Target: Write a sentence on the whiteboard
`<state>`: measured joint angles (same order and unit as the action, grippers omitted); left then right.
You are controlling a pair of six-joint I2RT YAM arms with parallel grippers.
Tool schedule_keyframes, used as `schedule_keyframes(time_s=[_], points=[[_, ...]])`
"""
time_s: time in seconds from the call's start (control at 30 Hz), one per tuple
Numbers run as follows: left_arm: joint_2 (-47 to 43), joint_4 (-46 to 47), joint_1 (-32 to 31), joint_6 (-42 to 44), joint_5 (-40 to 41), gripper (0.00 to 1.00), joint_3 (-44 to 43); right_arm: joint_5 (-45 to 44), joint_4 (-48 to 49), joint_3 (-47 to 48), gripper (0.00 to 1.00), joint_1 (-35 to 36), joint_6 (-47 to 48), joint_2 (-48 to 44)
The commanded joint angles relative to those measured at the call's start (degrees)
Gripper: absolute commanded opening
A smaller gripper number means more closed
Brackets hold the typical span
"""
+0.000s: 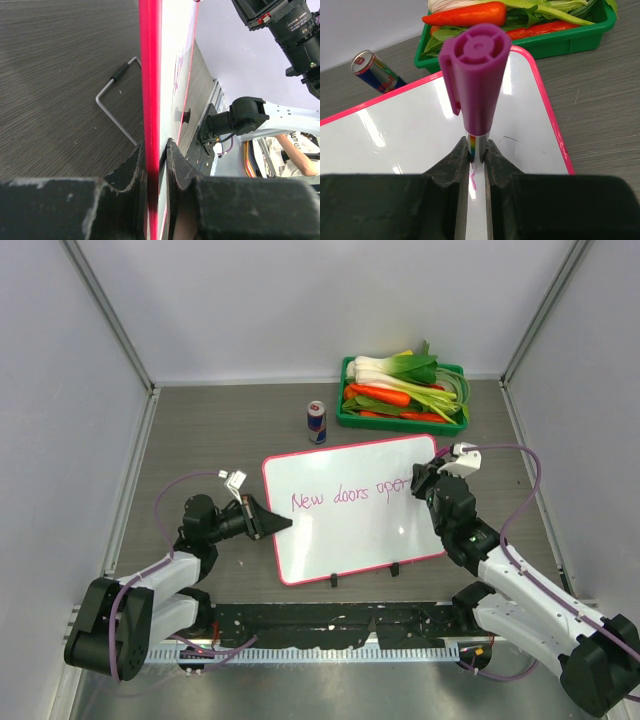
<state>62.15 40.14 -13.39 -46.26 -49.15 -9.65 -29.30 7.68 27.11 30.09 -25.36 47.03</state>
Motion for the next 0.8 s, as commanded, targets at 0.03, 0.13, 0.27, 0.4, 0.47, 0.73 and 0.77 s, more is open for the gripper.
schedule_keyframes(time_s=[0.03, 0.13, 0.27, 0.4, 0.47, 0.73, 0.77], points=[[0.6, -2.4, -0.2, 6.4, 3.6, 0.0, -0.4, -1.1, -1.4, 0.8, 0.02, -0.6, 0.3, -0.4], [0.5, -2.4, -0.3, 6.4, 3.6, 0.0, -0.4, -0.1, -2.0, 0.0, 0.02, -0.5, 0.1, -0.9], [0.6, -2.3, -0.2, 6.4, 3.5, 0.0, -0.4, 0.7, -3.3, -0.7, 0.02, -0.5, -0.3, -1.5], [0.6, -2.4, -0.2, 6.4, 3.6, 0.0, -0.4, 1.6, -4.3, -1.4, 0.01, -0.5, -0.6, -2.2], [0.8, -2.4, -0.4, 6.4, 3.6, 0.0, -0.4, 1.6, -4.6, -1.7, 0.01, -0.5, -0.7, -2.5], [0.8, -2.3, -0.2, 6.4, 3.5, 0.0, -0.5, 1.9, -5.0, -0.4, 0.01, -0.5, -0.7, -4.2], [0.7, -2.3, -0.2, 6.3, 3.6, 0.0, -0.5, 2.1, -5.1, 0.5, 0.02, -0.5, -0.7, -4.5]])
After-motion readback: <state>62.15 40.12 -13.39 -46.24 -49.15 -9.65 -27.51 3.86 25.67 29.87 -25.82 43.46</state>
